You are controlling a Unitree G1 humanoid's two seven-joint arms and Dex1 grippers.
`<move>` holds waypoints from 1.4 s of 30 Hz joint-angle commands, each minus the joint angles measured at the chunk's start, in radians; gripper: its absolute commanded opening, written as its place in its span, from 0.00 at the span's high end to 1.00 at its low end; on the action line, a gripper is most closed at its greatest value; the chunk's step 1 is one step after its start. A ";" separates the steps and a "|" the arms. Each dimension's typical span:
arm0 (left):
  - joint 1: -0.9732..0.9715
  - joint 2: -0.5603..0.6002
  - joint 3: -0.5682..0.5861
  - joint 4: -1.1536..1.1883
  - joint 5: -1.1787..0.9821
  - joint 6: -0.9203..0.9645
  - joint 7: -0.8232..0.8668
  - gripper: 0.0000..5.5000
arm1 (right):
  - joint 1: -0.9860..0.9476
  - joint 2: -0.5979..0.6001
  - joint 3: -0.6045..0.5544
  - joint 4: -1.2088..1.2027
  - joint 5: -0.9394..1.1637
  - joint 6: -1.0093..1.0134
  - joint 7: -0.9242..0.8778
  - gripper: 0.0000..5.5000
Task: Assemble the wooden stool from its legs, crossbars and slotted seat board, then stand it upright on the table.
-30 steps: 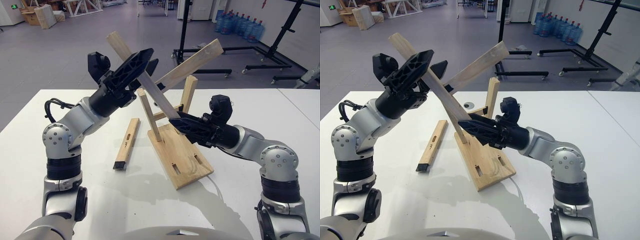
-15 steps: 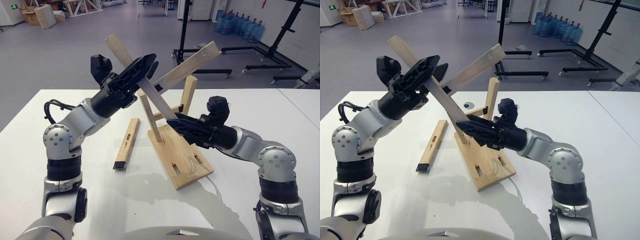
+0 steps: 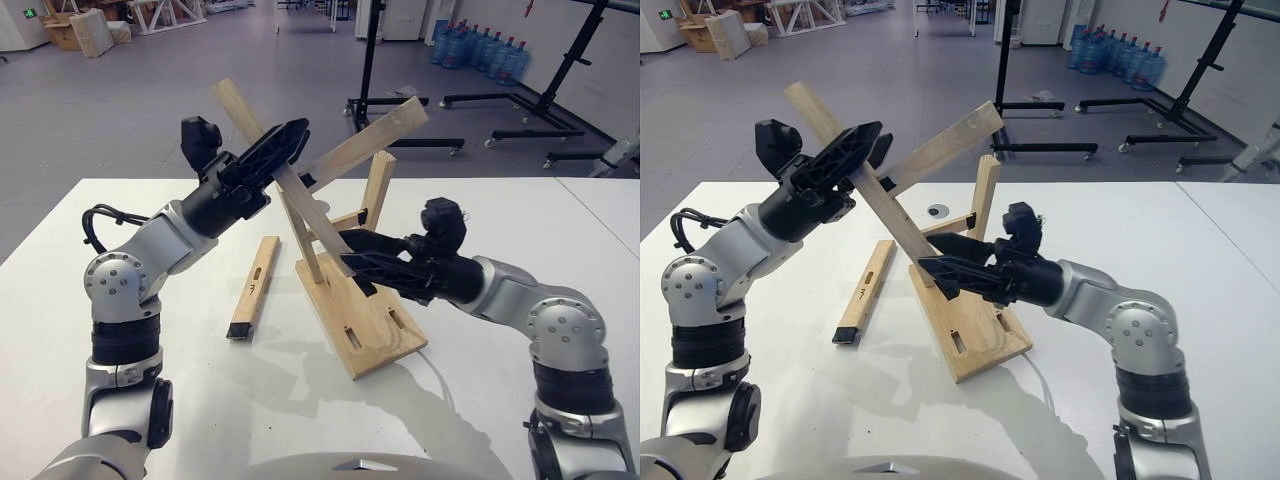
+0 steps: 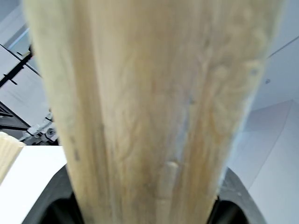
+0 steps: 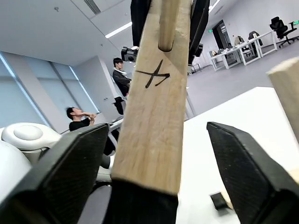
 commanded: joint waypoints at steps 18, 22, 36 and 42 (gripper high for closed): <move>0.217 -0.032 0.008 -0.271 0.378 -0.140 0.008 0.63 | 0.171 -0.479 0.241 0.501 -1.143 -0.724 0.353 0.08; 0.233 -0.047 -0.002 -0.275 0.396 -0.153 -0.004 0.63 | 0.147 -0.376 0.296 0.565 -1.210 -0.749 0.313 0.08; 0.233 -0.037 0.007 -0.262 0.397 -0.156 -0.027 0.63 | 0.200 -0.222 0.383 0.445 -1.233 -0.681 0.305 0.08; 0.229 0.011 0.019 -0.262 0.387 -0.142 -0.067 0.63 | 0.201 -0.172 0.390 0.380 -1.233 -0.624 0.270 0.08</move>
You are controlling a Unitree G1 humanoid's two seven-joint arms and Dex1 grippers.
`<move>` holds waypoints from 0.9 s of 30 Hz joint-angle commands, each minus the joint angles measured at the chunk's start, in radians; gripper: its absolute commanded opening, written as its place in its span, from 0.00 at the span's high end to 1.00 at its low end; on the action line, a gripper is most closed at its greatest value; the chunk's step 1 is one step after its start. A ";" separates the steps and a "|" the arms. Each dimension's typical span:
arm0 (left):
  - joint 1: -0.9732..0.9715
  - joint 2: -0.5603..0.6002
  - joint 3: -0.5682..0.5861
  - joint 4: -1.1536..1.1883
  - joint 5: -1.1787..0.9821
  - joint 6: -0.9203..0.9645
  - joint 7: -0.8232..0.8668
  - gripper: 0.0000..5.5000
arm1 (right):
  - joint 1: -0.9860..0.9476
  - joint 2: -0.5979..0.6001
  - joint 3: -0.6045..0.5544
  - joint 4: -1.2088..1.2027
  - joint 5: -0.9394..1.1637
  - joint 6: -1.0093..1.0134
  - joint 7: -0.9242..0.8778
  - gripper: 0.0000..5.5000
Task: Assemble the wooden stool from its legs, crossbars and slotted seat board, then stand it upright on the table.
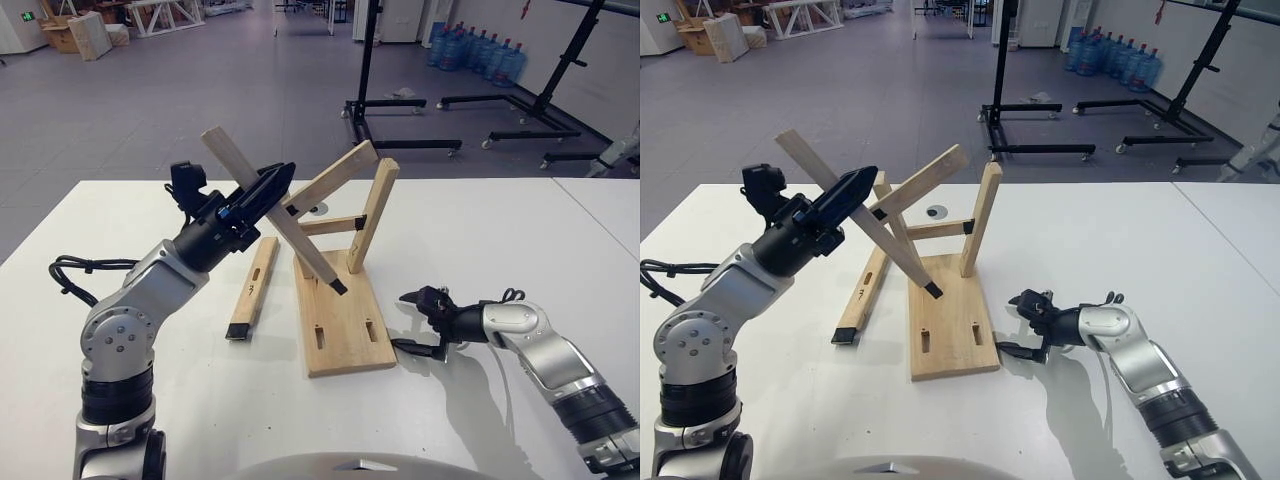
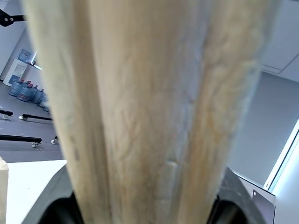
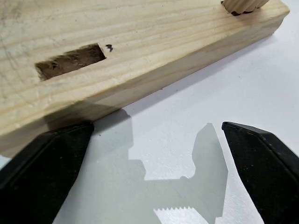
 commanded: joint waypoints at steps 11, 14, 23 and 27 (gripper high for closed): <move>0.031 0.193 0.053 0.008 0.033 0.048 -0.232 0.63 | 0.005 -0.016 -0.082 -0.005 0.007 0.062 -0.029 0.08; 0.058 0.229 0.065 0.040 0.023 0.058 -0.377 0.63 | -0.011 -0.031 -0.140 0.043 0.023 0.053 -0.028 0.08; 0.059 0.154 -0.177 0.178 0.484 -0.187 -0.516 0.63 | -0.004 0.003 -0.140 0.041 0.025 0.058 -0.034 0.08; 0.035 0.147 -0.176 0.193 0.542 -0.253 -0.587 0.63 | -0.006 0.014 -0.135 0.035 0.022 0.061 -0.033 0.08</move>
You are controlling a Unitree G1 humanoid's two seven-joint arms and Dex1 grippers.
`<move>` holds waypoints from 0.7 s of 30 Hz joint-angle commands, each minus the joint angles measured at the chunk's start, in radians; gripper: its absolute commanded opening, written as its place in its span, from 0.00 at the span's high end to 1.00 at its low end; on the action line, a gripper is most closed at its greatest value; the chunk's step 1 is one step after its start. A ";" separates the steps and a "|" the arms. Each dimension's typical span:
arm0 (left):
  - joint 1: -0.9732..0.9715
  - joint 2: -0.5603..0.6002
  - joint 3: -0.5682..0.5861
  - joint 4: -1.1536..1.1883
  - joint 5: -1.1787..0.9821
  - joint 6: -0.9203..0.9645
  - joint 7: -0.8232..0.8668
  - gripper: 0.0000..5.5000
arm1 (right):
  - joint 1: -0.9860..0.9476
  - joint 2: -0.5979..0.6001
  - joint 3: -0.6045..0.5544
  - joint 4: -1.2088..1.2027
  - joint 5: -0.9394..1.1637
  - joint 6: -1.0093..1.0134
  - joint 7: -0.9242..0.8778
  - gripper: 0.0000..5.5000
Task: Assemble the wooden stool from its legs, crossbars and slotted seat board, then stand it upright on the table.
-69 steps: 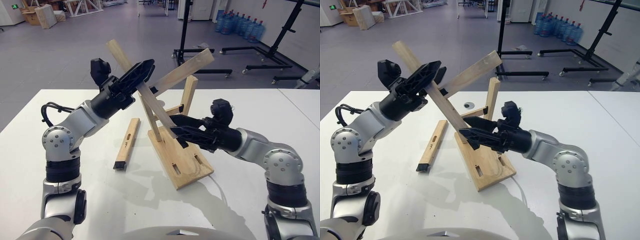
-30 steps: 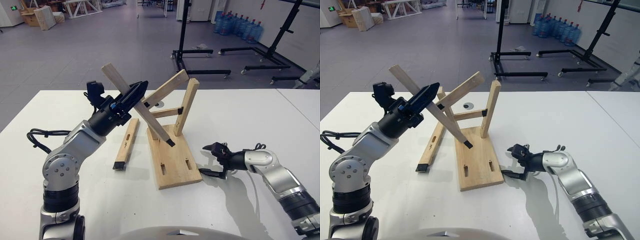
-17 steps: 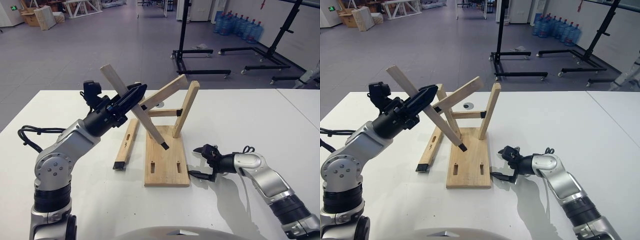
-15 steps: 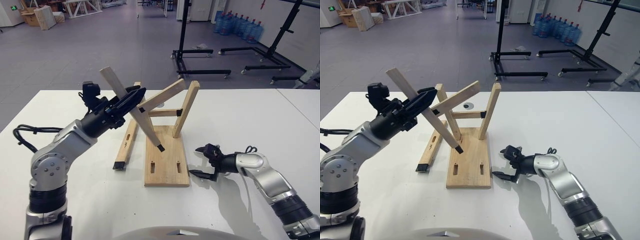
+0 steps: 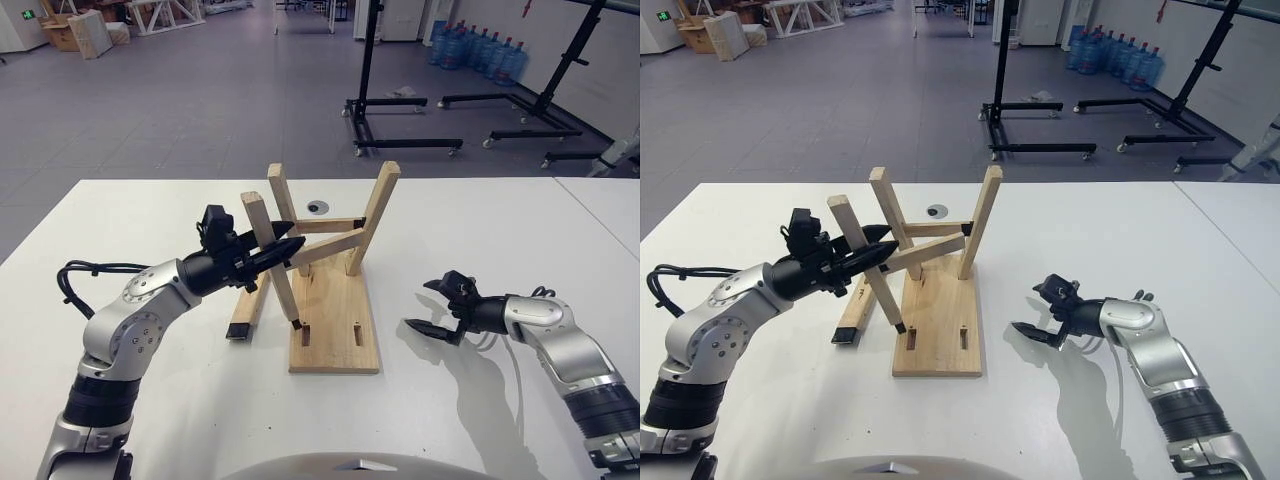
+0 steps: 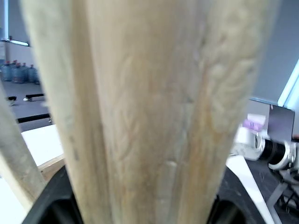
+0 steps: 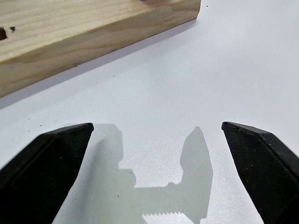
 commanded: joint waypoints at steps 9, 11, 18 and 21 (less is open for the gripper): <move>-0.022 -0.074 0.067 0.008 -0.109 -0.025 -0.130 0.63 | -0.019 0.011 0.012 0.011 -0.007 0.003 0.001 0.08; -0.013 -0.077 0.060 0.029 -0.114 -0.022 -0.172 0.63 | -0.024 0.012 0.014 0.012 -0.008 0.003 0.003 0.08; 0.021 -0.070 0.045 0.085 -0.055 -0.050 -0.258 0.63 | -0.085 0.006 0.038 0.029 -0.019 0.001 0.028 0.08; 0.025 -0.080 0.042 0.109 -0.026 -0.073 -0.278 0.63 | -0.091 -0.002 0.041 0.016 -0.019 0.006 0.036 0.08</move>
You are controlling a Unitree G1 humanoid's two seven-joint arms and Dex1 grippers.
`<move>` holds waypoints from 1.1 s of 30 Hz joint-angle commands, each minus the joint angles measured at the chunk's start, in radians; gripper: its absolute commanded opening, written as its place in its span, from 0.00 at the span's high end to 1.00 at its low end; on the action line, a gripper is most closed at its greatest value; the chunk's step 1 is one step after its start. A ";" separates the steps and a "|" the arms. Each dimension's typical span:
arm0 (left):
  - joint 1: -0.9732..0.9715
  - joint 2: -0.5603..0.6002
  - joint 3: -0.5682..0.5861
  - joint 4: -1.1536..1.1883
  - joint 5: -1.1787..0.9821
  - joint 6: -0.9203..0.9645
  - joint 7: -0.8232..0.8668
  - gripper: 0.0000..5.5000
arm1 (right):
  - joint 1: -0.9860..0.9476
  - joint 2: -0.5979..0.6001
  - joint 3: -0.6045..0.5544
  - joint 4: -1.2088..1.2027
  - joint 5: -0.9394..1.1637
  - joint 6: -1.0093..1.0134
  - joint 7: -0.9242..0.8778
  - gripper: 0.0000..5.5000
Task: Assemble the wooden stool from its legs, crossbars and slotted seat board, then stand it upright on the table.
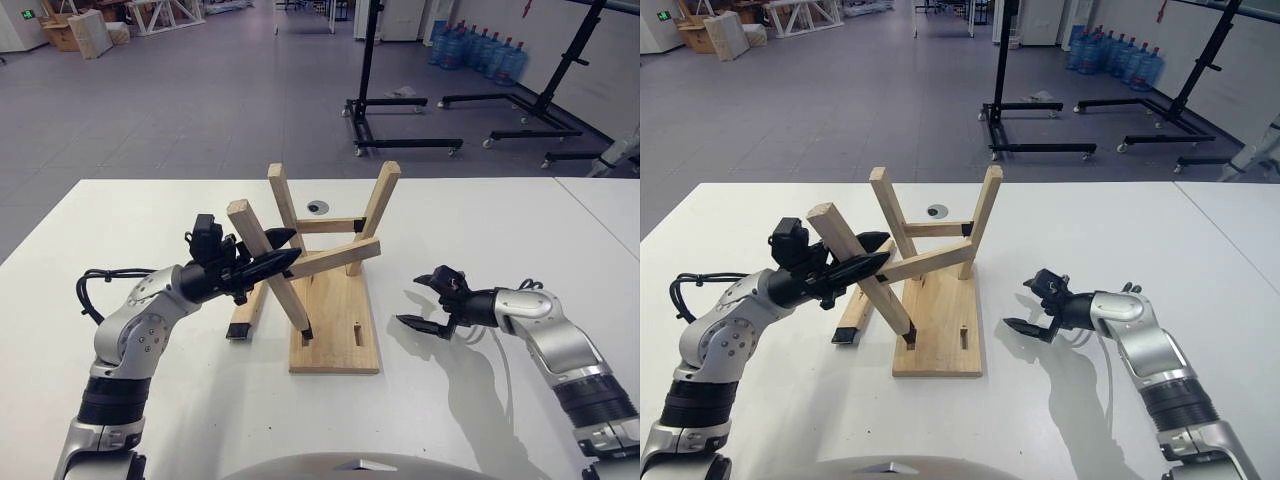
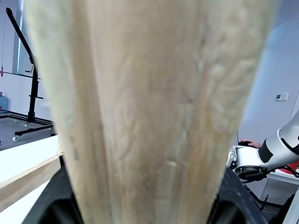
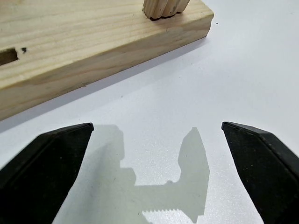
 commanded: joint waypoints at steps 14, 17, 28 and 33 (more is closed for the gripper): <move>0.027 -0.029 -0.034 0.079 0.107 -0.083 -0.084 0.63 | -0.049 -0.015 0.015 -0.008 -0.013 0.010 0.016 0.08; 0.012 -0.024 -0.020 0.084 0.107 -0.084 -0.085 0.63 | -0.049 -0.014 0.016 -0.008 -0.011 0.011 0.016 0.08; 0.015 -0.021 -0.053 0.106 0.162 -0.118 -0.115 0.63 | -0.040 -0.001 0.021 -0.022 -0.006 0.020 0.009 0.08; 0.030 -0.002 -0.105 0.125 0.244 -0.194 -0.162 0.63 | -0.033 0.002 0.024 -0.037 -0.005 0.030 0.008 0.08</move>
